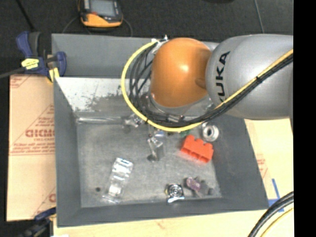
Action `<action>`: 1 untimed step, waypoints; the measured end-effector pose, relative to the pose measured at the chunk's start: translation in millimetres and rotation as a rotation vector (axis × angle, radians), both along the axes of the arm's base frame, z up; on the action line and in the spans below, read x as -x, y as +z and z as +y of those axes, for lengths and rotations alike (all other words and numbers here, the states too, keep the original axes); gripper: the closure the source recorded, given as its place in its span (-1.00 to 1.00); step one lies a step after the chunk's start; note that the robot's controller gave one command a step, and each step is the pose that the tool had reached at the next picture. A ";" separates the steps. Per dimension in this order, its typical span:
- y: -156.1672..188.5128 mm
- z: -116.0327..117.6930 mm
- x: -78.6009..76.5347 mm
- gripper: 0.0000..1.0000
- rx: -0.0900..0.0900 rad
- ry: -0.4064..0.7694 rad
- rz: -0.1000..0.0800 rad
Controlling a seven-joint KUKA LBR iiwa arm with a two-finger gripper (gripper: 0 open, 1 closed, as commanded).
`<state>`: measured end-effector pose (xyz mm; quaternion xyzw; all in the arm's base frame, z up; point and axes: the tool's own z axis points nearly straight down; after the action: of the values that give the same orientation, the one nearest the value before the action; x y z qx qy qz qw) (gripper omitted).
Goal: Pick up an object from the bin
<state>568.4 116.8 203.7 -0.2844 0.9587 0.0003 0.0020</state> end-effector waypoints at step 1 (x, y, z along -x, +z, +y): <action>-120.3 14.5 20.7 -1.00 0.002 0.444 -0.024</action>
Offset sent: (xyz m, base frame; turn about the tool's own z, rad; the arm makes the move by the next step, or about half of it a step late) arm -0.0284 0.0164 -0.1243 -0.4538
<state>547.7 131.3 83.4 -0.4885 0.8725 -0.0036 0.0132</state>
